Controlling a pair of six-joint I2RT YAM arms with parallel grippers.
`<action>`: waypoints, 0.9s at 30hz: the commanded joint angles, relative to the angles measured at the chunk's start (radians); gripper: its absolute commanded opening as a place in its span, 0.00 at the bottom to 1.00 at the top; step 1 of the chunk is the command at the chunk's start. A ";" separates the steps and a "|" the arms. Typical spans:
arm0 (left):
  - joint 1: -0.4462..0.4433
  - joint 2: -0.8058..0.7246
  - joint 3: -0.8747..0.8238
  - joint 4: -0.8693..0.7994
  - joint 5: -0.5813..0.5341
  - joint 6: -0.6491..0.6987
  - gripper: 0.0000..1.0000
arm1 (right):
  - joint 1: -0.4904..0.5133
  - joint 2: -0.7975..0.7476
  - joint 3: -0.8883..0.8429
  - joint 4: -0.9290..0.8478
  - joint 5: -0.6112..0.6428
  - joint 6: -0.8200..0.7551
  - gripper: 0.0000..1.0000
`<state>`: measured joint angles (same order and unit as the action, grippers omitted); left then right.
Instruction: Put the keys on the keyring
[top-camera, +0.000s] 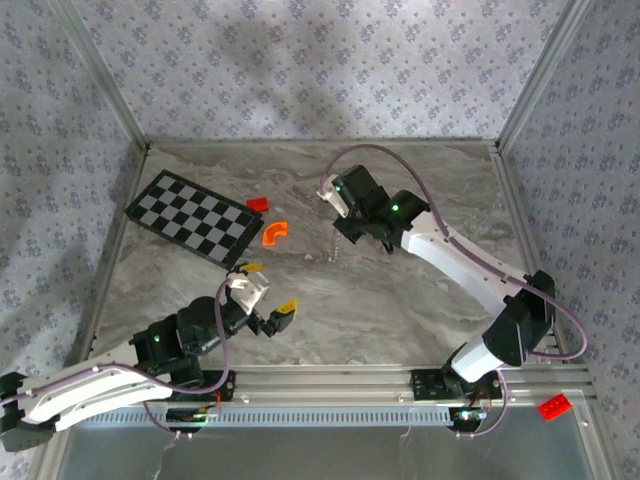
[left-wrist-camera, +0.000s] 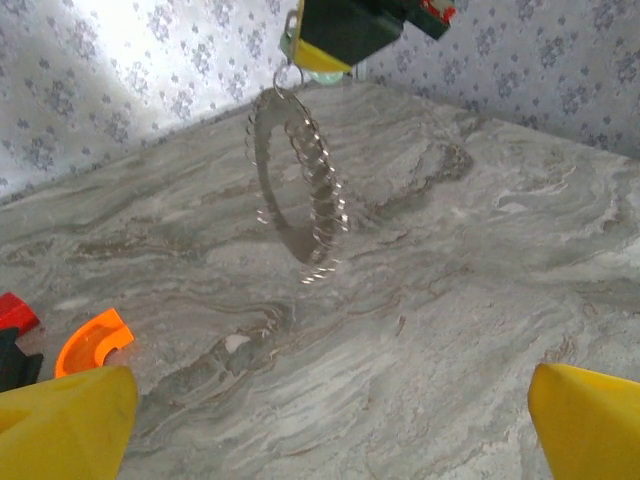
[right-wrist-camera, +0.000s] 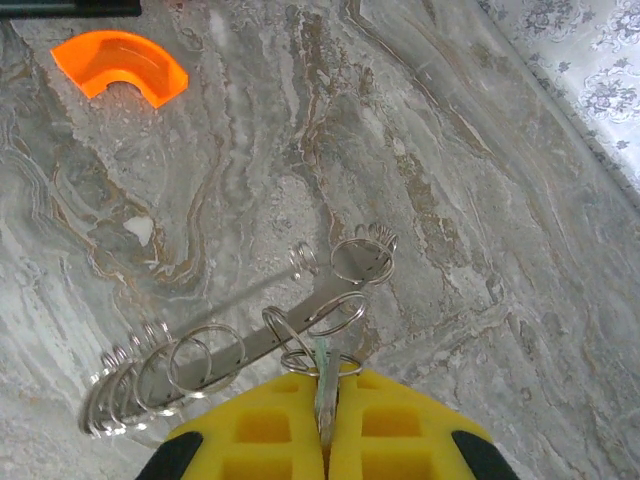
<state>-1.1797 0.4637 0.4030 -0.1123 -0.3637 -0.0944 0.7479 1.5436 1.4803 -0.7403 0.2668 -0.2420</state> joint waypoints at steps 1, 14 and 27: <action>0.005 0.008 0.045 -0.027 0.012 -0.058 0.99 | -0.013 0.045 0.050 0.042 -0.028 0.030 0.00; 0.005 -0.002 -0.008 -0.002 0.054 -0.120 1.00 | -0.045 0.207 0.127 0.114 -0.112 0.086 0.00; 0.006 -0.038 -0.018 -0.047 0.016 -0.103 1.00 | -0.056 0.266 0.110 0.135 -0.206 0.094 0.00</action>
<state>-1.1778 0.4568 0.3767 -0.1322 -0.3191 -0.2070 0.6979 1.8011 1.5764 -0.6193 0.0883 -0.1707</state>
